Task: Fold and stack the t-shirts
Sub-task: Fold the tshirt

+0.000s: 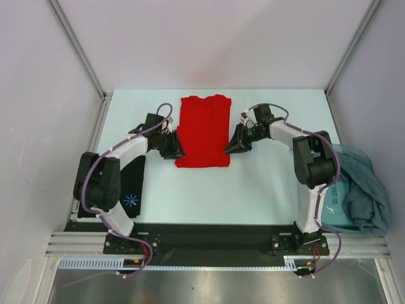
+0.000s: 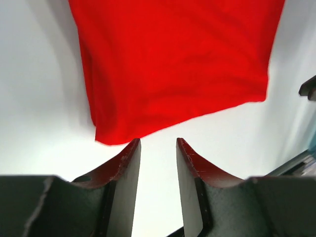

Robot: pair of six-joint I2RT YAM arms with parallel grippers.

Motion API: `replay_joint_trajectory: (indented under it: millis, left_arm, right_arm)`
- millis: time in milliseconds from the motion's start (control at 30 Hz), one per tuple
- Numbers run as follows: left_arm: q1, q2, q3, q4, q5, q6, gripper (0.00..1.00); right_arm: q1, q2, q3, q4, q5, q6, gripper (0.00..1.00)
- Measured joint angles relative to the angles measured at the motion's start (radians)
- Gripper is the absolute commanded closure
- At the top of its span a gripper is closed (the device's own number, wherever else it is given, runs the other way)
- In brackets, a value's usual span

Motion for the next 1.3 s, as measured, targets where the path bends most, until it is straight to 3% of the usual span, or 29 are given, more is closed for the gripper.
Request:
replay_joint_trajectory:
  millis: [200,333,567,733,867,1100,1300]
  left_arm:
    - [0.037,0.089,0.002,0.073,0.039,-0.048,0.61]
    - [0.059,0.158,-0.018,0.117,0.073,-0.075,0.62]
    - [0.068,0.082,-0.101,0.156,0.052,-0.071,0.6]
    - [0.069,-0.026,-0.108,0.082,0.045,-0.062,0.58]
    - [0.069,0.007,-0.004,0.091,0.074,-0.074,0.58]
    - [0.069,0.34,0.287,0.18,0.138,-0.11,0.59]
    - [0.081,0.513,0.457,0.172,0.179,-0.126,0.58]
  right_arm:
    - [0.07,0.076,0.097,0.089,-0.018,0.071,0.73]
    - [0.094,0.162,0.057,0.142,-0.031,0.091,0.74]
    - [0.0,0.109,-0.15,0.149,-0.093,0.057,0.75]
    - [-0.05,0.038,-0.13,0.057,-0.06,0.024,0.74]
    - [-0.041,0.057,0.018,0.063,-0.057,0.052,0.73]
    - [-0.015,0.293,0.347,0.229,-0.064,0.204,0.74]
    - [-0.029,0.501,0.447,0.333,-0.07,0.342,0.75]
